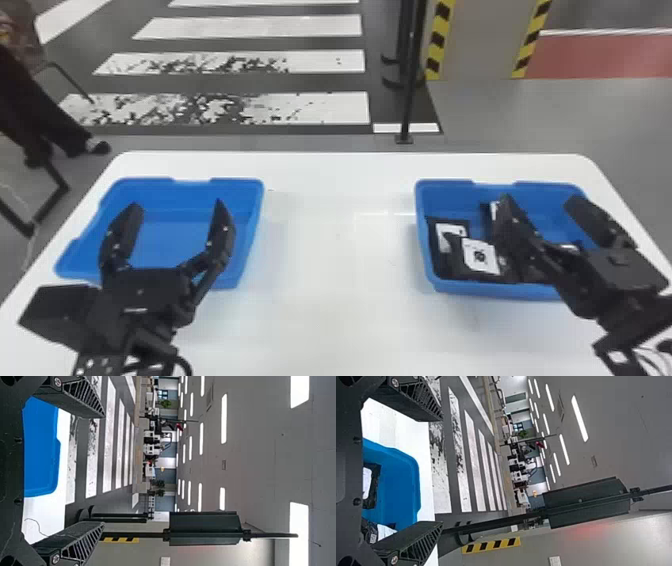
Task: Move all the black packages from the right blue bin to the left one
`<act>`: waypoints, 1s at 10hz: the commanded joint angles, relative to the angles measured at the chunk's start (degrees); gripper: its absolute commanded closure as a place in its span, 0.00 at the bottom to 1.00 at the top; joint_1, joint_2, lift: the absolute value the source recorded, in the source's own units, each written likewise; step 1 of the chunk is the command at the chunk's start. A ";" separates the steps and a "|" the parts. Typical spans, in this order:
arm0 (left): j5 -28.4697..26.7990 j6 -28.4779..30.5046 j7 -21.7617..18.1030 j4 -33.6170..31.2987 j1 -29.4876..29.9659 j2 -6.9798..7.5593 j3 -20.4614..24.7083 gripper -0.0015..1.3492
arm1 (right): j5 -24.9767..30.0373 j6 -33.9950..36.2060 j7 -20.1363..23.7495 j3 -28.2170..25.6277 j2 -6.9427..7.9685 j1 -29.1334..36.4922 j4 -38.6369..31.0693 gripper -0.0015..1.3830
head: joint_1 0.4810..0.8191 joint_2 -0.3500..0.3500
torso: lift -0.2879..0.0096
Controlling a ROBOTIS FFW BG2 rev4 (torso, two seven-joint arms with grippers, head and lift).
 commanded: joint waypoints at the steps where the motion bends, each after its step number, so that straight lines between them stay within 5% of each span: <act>1: 0.02 -0.22 0.00 0.00 0.00 0.02 0.00 0.07 | -0.11 0.16 0.01 0.00 0.00 0.00 0.02 0.07 | 0.63 0.57 | 0.37; 8: 0.02 -0.36 0.00 0.00 0.00 0.02 0.00 0.07 | -0.80 4.24 -1.05 0.00 -0.09 -0.70 0.58 0.07 | 0.63 0.57 | 0.37; 10: 0.02 -0.50 0.00 0.00 0.00 0.20 -0.23 0.07 | 0.69 23.08 0.62 0.00 -1.85 -6.75 0.44 0.07 | 0.63 0.58 | 0.37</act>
